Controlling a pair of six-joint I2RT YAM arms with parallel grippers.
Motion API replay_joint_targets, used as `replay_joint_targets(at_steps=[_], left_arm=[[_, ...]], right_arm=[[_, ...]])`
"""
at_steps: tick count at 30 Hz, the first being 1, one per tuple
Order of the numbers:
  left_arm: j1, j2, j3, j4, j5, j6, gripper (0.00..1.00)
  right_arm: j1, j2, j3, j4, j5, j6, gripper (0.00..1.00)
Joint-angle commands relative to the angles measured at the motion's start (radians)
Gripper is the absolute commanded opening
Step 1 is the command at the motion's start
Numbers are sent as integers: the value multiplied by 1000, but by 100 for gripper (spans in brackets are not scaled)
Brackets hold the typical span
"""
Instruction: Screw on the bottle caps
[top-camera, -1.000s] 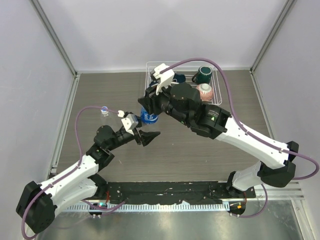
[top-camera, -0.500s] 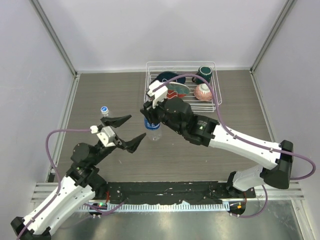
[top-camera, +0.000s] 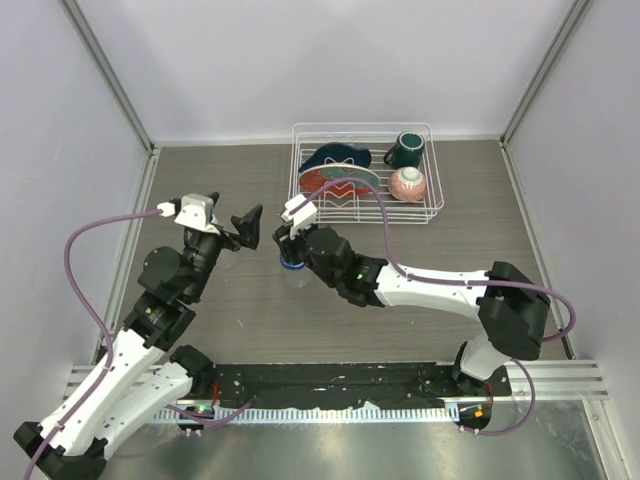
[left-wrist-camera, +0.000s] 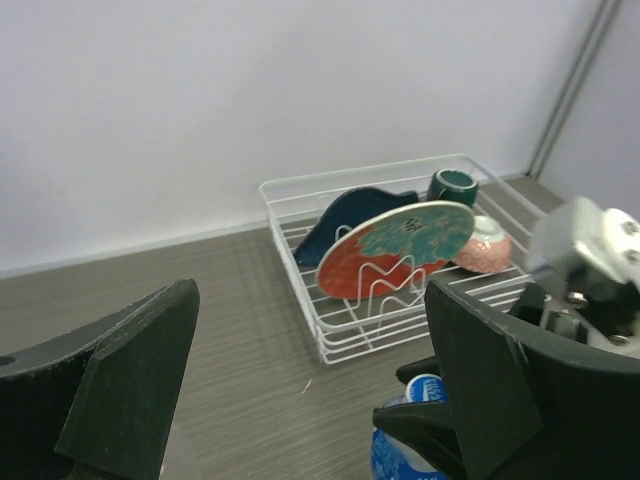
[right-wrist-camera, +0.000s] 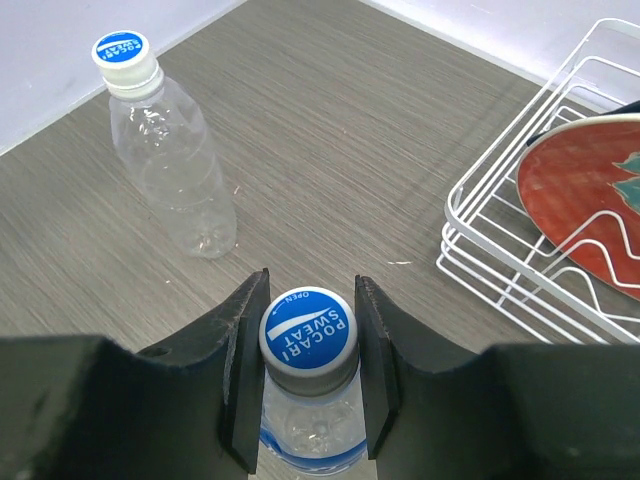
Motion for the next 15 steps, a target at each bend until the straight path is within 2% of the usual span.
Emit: replay_joint_targets(at_steps=[1,15], left_arm=[[55,20,61,-63,-60,-54,100],[120,109,191,-140,-111,-90,100]], right_arm=[[4,10,-31,231,65,33,1],[14,74,-97,233,108,76,5]])
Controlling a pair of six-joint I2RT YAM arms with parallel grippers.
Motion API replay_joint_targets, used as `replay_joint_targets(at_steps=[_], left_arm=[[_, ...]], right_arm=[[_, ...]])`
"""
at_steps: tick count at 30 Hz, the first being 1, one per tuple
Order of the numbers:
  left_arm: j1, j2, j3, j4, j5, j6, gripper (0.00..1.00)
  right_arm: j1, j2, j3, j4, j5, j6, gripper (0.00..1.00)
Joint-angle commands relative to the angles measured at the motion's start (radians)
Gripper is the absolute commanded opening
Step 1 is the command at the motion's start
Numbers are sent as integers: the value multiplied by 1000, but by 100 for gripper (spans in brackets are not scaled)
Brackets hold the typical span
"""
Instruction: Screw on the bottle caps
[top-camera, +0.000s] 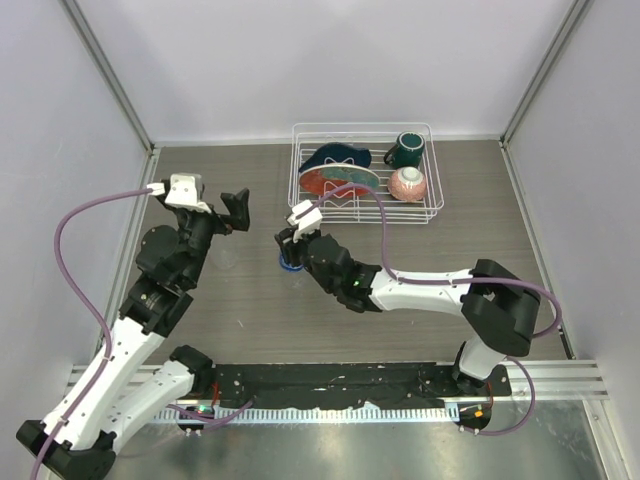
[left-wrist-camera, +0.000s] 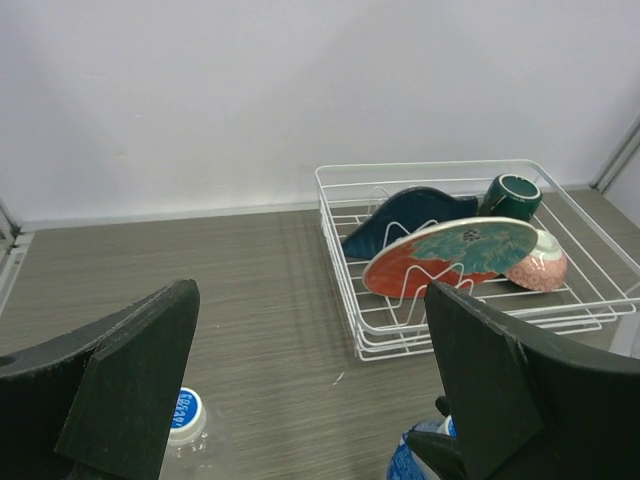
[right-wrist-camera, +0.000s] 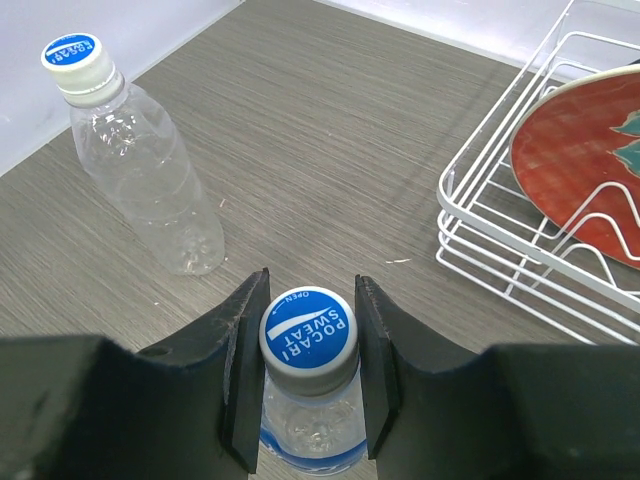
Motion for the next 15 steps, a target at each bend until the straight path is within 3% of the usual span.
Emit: replay_joint_targets(at_steps=[1,8,15], left_arm=[[38,28,72,-39,-28,-24,100],[66,66,126,-62,-31,0,100],[69,72,147,-60,-52,59,100]], right_arm=[[11,23,-3,33,30,28,6],[18,49,35,-38,23,22,33],[39,56,102,-141,20,-32,42]])
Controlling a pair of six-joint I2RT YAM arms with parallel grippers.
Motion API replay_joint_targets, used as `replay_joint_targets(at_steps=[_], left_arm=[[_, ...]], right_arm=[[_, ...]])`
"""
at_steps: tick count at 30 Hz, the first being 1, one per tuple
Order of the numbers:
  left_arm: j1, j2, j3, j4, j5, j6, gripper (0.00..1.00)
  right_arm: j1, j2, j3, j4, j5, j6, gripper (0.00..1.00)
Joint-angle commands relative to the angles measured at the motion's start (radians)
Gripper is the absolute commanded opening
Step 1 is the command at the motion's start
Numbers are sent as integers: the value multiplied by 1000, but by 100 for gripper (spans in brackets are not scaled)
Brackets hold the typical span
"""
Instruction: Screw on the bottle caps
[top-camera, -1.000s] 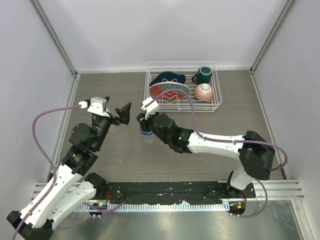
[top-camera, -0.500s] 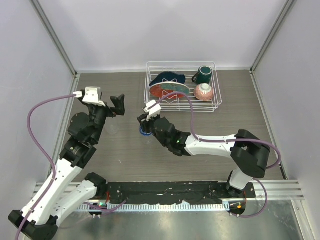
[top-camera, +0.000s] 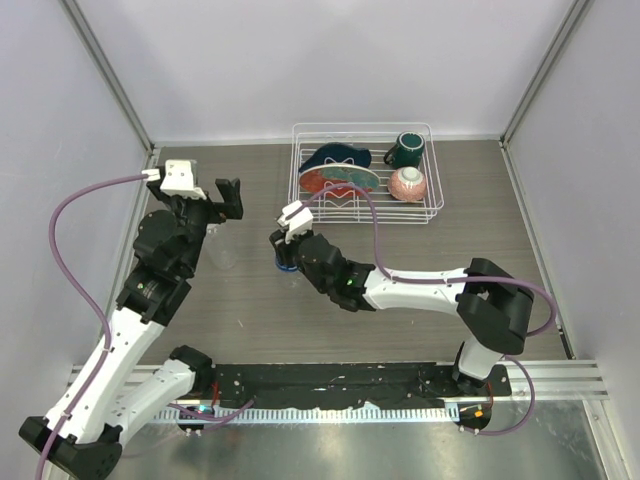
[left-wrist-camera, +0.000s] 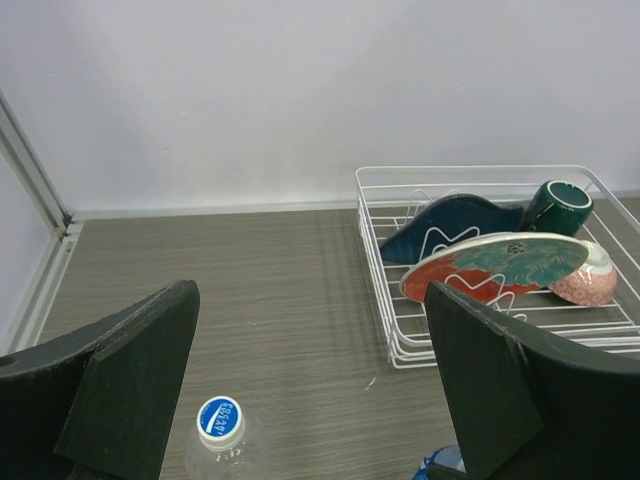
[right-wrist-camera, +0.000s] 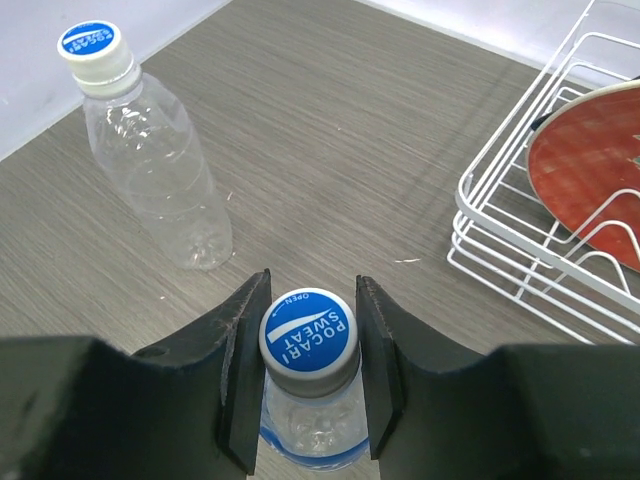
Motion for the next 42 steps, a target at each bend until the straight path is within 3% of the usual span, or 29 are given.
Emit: replay_joint_targets(at_steps=[1,16,22,34,39,42], left_arm=[[6,-5,43,15,-32,48,100],[14,6,49,-3,-47,66,100],[28,50,78,-20,-37,60,100],[101,158,207,-112,-10,60,100],[259,219,244,-134,95,26,100],[362,212,183,-110,189,5,100]], right_arm=[[23,26,60,-113,8,-25,43],[28,-13,120,-187,6,-29,71],[28,-80,184,-255,2,-46,92],[26,-209,352,-484,21,-65,97],[-9,-336,384,-712,112,-14,99],[-9,-413,367,-846,260,26,100]])
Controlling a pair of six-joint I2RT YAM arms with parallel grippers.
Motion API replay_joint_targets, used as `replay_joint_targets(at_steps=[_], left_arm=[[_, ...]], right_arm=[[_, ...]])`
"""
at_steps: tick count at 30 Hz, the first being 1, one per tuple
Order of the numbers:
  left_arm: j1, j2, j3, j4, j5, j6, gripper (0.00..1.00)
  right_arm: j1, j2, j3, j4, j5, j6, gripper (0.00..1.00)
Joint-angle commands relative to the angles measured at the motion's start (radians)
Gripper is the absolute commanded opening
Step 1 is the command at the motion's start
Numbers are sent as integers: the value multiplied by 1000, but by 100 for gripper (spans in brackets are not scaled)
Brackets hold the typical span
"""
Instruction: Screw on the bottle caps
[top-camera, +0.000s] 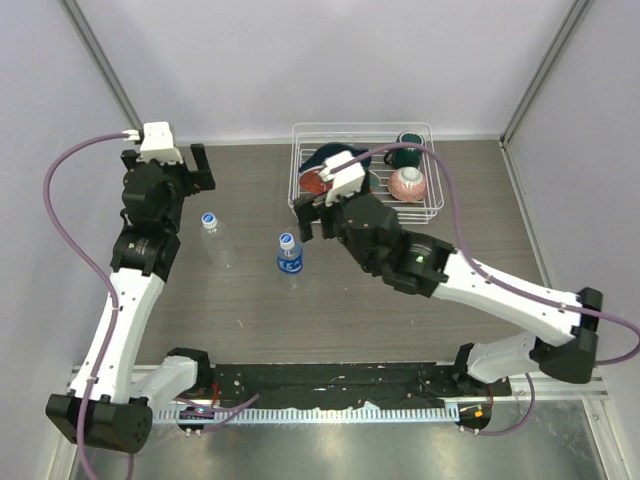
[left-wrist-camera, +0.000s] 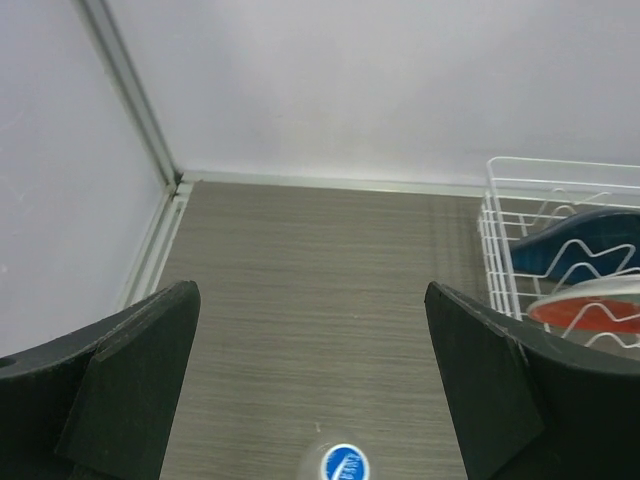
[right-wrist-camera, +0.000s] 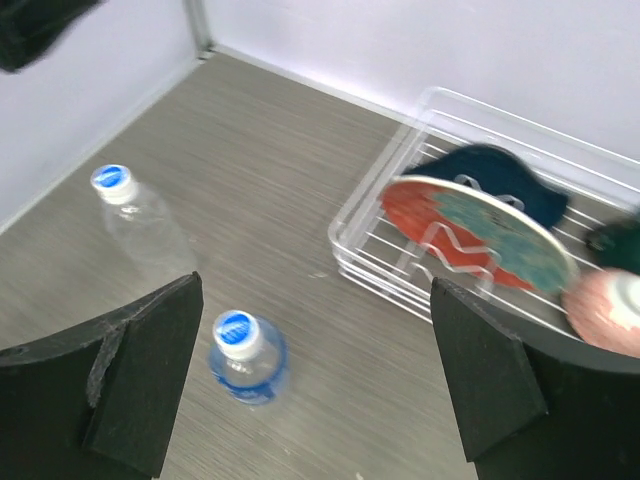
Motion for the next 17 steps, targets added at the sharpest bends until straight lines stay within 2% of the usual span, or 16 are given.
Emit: replay_joint_targets(at_steps=[1,3,8,12,17], left_arm=[[138,-22,-76,21,159,-35,100],[225,-32,-127,59,225,-33,100],[380,8,-238,130,274,-30,100],[399,37,-298,173,306,-15,100],[405,83,-384,297,254,-36,100]], right_arm=[[-13,-130,8,-237,213,91,100],[-13,-174,-19,-335,289,145,100],[-13,-318,-87,-456,301,247,100],[-13,-383,-101,-469,359,238,100],[-27,-380,-84,-510,421,217,100]])
